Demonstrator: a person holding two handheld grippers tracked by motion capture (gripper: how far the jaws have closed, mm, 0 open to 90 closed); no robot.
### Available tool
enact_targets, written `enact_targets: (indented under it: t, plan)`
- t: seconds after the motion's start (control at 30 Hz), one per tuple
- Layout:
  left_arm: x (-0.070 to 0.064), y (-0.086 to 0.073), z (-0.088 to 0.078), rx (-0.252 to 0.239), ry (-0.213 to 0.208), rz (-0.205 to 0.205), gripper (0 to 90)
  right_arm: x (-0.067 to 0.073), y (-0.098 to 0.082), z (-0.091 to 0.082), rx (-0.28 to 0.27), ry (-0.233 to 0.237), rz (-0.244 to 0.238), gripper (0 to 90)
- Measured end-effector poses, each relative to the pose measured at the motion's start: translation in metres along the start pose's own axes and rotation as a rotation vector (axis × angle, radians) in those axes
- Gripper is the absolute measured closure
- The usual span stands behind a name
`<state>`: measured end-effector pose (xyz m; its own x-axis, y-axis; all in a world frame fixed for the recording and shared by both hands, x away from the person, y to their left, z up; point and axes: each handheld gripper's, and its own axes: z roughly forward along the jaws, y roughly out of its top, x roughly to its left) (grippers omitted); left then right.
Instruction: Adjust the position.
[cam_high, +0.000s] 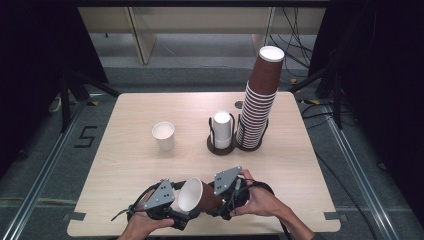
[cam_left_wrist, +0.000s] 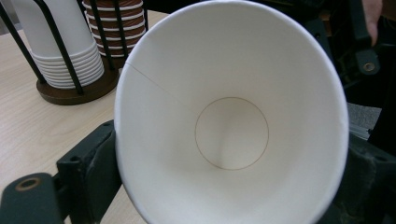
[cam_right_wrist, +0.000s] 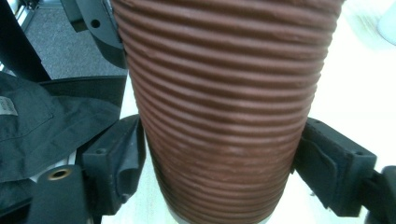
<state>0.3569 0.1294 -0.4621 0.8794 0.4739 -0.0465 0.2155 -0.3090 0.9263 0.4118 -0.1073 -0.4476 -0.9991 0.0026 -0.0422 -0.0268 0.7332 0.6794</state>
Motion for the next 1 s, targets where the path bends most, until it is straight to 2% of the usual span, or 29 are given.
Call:
enact_targets:
  t: [0.1, 0.13, 0.17, 0.23, 0.27, 0.3, 0.33, 0.37, 0.4, 0.5, 0.53, 0.6, 0.63, 0.77, 0.87, 1.0]
  plan:
    - [0.0007, -0.0005, -0.001, -0.02, -0.005, -0.008, 8.8, -0.0006, -0.0004, 0.0, -0.003, 0.001, -0.011, 22.1]
    - [0.0022, -0.0016, -0.0009, -0.051, -0.015, -0.048, 7.5, -0.0006, -0.001, -0.0012, -0.025, 0.016, 0.006, 22.5]
    - [0.0022, -0.0016, -0.0009, -0.051, -0.015, -0.048, 6.5, -0.0006, -0.001, -0.0012, -0.025, 0.016, 0.006, 22.5]
    - [0.0035, -0.0037, -0.0001, -0.101, -0.011, -0.104, 5.5, -0.0008, -0.0021, -0.0025, -0.062, 0.042, 0.032, 22.5]
    - [0.0043, -0.0043, 0.0006, -0.123, -0.012, -0.136, 4.9, -0.0025, -0.0037, -0.0028, -0.097, 0.047, 0.053, 22.6]
    - [0.0043, -0.0043, 0.0006, -0.123, -0.012, -0.136, 4.9, -0.0025, -0.0037, -0.0028, -0.097, 0.047, 0.053, 22.6]
    - [0.005, -0.0041, 0.0013, -0.164, -0.016, -0.152, 4.8, -0.0034, -0.0048, -0.0025, -0.115, 0.046, 0.059, 22.5]
    - [0.005, -0.0041, 0.0013, -0.164, -0.016, -0.152, 4.6, -0.0034, -0.0048, -0.0025, -0.115, 0.046, 0.059, 22.5]
    - [0.0043, -0.0034, 0.0002, -0.174, -0.009, -0.168, 4.6, -0.0039, -0.0051, -0.0017, -0.139, 0.057, 0.07, 22.5]
    - [0.0036, -0.0034, 0.0006, -0.185, -0.005, -0.171, 4.8, -0.0034, -0.0047, -0.0015, -0.152, 0.058, 0.073, 22.5]
    - [0.0029, -0.0036, 0.0009, -0.192, 0.004, -0.16, 4.7, -0.0033, -0.0049, -0.0009, -0.155, 0.058, 0.075, 22.5]
    - [0.003, -0.0035, 0.0014, -0.204, -0.003, -0.165, 4.7, -0.0034, -0.0051, -0.0007, -0.159, 0.059, 0.075, 22.5]
    - [0.003, -0.0034, 0.0016, -0.202, 0.004, -0.167, 4.7, -0.0034, -0.0057, 0.0001, -0.176, 0.063, 0.076, 22.7]
    - [0.0021, -0.0031, 0.0021, -0.203, 0.024, -0.157, 3.6, -0.0042, -0.0059, 0.0, -0.174, 0.055, 0.069, 22.9]
    - [0.0023, -0.0053, 0.0046, -0.206, 0.026, -0.185, 0.5, -0.0043, -0.0066, -0.0012, -0.19, 0.052, 0.076, 23.0]
    - [0.0002, -0.0055, 0.0056, -0.212, 0.032, -0.17, 4.9, -0.0051, -0.0067, -0.0008, -0.206, 0.056, 0.089, 22.8]
